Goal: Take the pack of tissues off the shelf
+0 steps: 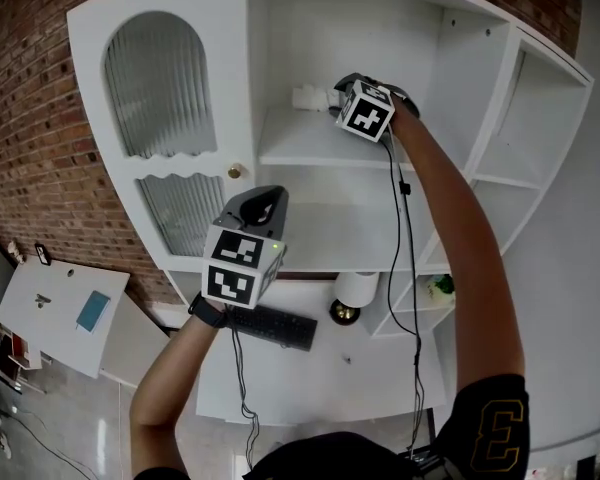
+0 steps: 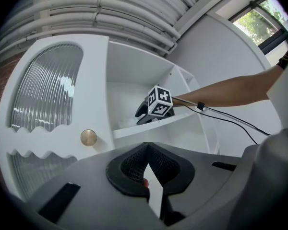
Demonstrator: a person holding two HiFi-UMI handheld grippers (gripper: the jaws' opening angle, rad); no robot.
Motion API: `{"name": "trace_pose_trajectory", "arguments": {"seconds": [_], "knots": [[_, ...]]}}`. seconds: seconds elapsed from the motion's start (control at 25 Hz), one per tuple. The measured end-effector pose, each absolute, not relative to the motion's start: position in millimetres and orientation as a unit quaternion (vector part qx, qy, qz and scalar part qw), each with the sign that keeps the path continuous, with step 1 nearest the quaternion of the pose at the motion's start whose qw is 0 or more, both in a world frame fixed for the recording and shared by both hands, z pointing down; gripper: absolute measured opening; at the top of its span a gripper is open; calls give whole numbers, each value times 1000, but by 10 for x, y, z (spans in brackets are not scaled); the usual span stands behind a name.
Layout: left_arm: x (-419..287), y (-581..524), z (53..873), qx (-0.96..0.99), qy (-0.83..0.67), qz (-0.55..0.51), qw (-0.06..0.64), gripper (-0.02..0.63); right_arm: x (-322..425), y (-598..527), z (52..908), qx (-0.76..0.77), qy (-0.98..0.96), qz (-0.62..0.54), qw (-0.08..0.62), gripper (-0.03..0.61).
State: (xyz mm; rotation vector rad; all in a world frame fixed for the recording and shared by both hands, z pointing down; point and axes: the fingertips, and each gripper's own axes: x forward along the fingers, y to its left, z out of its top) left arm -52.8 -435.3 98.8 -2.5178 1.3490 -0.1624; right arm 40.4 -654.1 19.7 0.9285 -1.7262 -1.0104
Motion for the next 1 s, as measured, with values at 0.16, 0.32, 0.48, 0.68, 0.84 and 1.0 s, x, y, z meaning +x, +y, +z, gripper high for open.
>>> {"name": "trace_pose_trajectory", "arguments": {"seconds": [0.16,0.32,0.48,0.68,0.84,1.0], "knots": [[-552,-4374,1032,-872,466,-60,134,17,390,-6562,207,372,-707,-400,449,170],[-539,-4390,1032,-873,466,-55,132,17,374,-6565,215,367,-698,-405,463,152],[-519,-4365,1059,-877,462,-53,123,17,372,-6557,225,366,-693,-409,467,95],[-562,-4352,1085,-874,464,-57,128,17,389,-6559,216,372,-697,-404,461,71],[-603,-4330,1088,-874,466,-55,125,17,381,-6563,219,372,-693,-407,464,54],[-640,-4301,1098,-874,466,-55,127,17,387,-6565,203,377,-690,-408,464,43]]}}
